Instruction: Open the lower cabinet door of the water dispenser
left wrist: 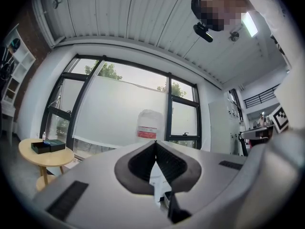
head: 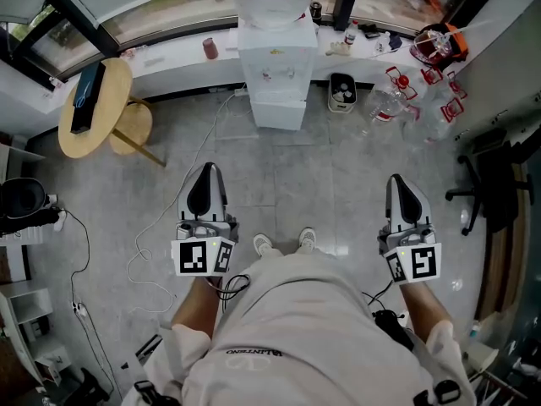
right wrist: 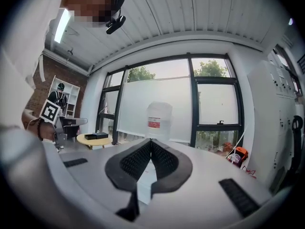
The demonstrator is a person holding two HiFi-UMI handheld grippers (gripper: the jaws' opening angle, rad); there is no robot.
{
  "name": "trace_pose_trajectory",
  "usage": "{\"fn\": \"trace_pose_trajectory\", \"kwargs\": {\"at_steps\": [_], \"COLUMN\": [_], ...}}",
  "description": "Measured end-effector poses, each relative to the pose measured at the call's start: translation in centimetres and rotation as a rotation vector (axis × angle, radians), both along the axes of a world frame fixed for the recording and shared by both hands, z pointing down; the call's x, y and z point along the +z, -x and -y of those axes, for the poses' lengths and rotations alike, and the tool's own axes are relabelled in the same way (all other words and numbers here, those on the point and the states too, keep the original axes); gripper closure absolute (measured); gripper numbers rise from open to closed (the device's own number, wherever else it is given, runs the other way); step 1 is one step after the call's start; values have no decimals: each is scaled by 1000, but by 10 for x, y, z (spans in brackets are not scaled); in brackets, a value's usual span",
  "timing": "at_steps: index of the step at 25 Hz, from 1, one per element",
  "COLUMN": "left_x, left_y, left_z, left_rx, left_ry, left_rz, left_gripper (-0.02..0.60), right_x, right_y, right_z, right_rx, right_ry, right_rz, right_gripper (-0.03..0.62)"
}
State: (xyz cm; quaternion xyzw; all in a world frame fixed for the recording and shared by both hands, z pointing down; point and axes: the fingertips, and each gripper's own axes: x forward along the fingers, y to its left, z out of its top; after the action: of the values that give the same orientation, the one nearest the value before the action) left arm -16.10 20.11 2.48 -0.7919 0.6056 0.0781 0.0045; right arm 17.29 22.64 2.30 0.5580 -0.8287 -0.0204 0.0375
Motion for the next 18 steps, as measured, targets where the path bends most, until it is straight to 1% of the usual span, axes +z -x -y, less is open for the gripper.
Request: {"fn": "trace_pose_trajectory", "kwargs": {"at_steps": [5,10,14,18], "left_x": [1,5,15,20], "left_y": [13,30,37,40], "left_z": [2,7,13,23], "left_rx": [21,47,64,67], "left_ry": [-4,-9,2,16], "left_rz": [-13,-27,-23,-24], "left_gripper": [574,575,575,575], "right_x": [2,12,21,25], "right_y": [16,45,59,71], "right_z": [0,-1,1,8], "right_rx": [-14,-36,-22,-31], "right_ry": [0,20,38,50], "right_rz": [12,-27,-34,-43], "right_gripper": [582,580,580,580]}}
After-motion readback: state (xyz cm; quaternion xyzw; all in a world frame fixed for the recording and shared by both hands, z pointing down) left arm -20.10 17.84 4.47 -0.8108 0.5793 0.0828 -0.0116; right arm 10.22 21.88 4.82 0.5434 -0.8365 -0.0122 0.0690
